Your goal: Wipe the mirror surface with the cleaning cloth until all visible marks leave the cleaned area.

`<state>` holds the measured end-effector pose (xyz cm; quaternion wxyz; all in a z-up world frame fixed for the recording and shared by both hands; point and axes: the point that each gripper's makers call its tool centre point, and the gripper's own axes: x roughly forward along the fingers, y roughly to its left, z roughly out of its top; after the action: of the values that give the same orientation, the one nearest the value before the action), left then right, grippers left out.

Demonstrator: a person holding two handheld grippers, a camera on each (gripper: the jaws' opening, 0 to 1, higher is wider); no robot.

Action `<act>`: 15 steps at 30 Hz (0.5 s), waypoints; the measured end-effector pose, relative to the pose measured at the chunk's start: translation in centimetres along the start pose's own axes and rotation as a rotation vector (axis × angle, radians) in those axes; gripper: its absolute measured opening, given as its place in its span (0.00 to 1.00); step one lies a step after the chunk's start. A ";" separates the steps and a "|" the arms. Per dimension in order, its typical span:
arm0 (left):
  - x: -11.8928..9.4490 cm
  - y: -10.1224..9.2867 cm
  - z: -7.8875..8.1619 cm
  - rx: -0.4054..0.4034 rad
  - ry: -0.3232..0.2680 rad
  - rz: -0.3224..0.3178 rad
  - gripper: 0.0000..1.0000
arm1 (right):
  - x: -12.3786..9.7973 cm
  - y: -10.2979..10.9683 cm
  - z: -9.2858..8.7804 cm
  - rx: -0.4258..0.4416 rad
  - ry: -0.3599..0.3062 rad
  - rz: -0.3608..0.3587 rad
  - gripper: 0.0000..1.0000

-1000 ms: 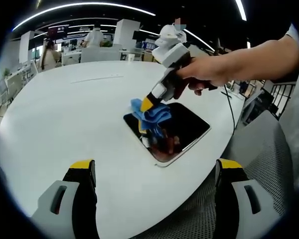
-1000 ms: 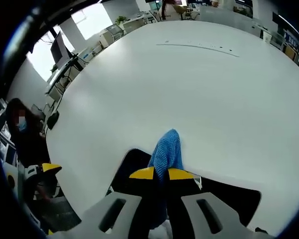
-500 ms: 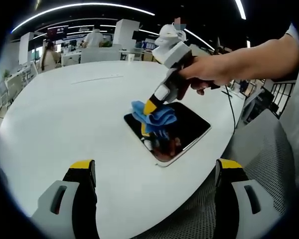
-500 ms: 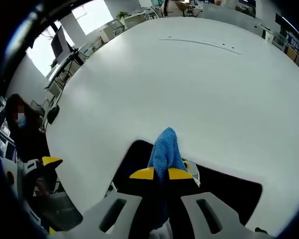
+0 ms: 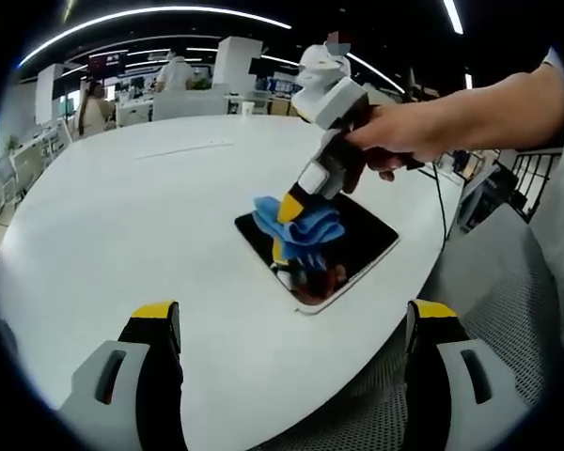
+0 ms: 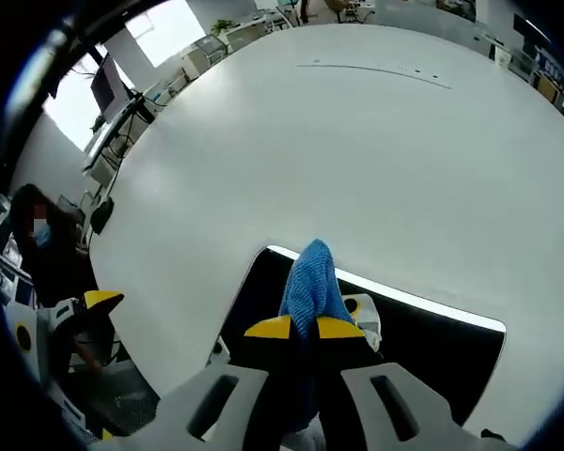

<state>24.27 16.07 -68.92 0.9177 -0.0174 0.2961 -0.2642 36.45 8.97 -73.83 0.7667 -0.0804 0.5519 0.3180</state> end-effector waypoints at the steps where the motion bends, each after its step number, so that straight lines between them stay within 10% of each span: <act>1: 0.0 0.0 0.1 0.001 -0.003 0.002 0.99 | 0.0 0.1 -0.1 -0.001 0.000 0.000 0.01; 15: -0.2 0.1 0.3 0.008 -0.010 0.020 0.99 | -0.7 1.1 -1.9 0.004 -0.008 0.000 0.01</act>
<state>24.32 16.23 -68.56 0.9219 -0.0120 0.2904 -0.2564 34.16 8.71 -73.68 0.7690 -0.0774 0.5495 0.3172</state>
